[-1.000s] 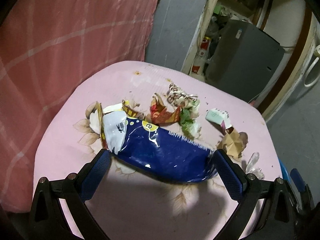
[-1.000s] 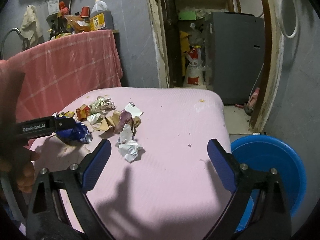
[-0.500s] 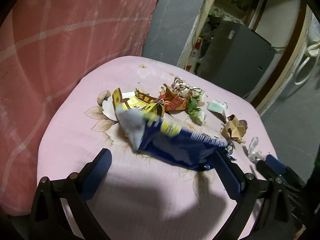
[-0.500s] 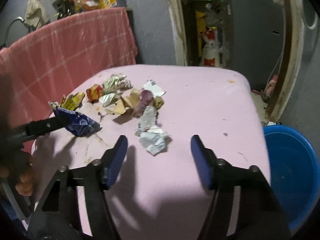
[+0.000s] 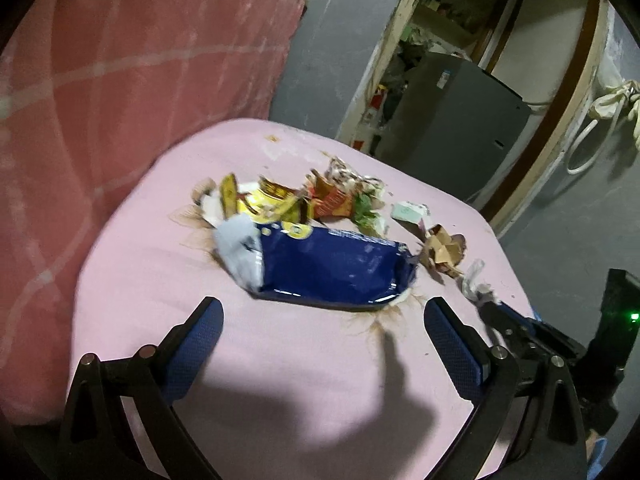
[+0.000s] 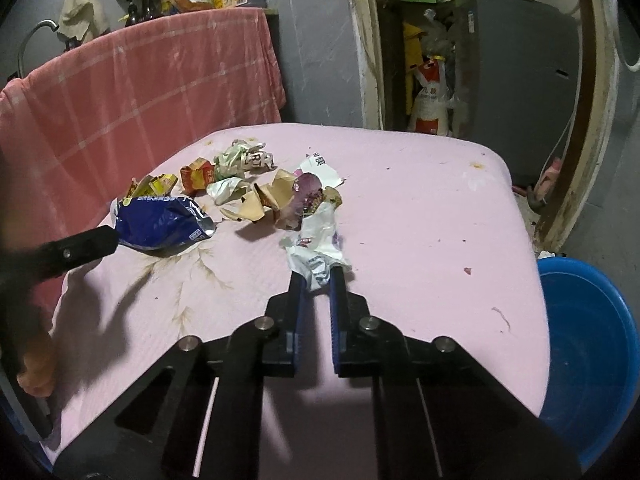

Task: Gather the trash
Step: 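Move the left tool toward the blue wrapper while the right tool approaches the crumpled foil, then close the right tool on the crumpled foil while the left tool nears the blue wrapper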

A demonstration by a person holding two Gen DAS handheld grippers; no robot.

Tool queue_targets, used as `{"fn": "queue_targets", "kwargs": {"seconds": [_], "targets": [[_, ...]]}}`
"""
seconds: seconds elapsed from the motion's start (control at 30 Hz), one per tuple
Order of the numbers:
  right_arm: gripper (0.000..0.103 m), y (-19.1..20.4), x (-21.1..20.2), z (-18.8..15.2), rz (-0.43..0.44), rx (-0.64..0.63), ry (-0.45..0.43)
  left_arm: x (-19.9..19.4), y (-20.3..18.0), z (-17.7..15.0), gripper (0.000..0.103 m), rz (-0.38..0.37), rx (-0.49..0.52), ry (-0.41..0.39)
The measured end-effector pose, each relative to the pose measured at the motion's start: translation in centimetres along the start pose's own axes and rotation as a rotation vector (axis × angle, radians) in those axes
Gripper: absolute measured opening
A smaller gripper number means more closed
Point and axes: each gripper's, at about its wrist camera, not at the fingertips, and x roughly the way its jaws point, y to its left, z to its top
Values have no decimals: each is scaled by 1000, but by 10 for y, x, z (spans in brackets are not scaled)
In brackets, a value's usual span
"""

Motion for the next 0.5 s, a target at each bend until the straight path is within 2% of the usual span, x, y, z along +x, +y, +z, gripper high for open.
{"fn": "queue_targets", "kwargs": {"seconds": [0.17,0.33,0.5], "targets": [[10,-1,-6,-2,0,14,-16,-5,14,4,99,24,-10,-26],[11,-1,-4,-4,7,21,-10,3,32,13,99,-12,-59,-20],[11,-1,-4,-4,11,21,-11,12,42,28,99,15,-42,-47]]}}
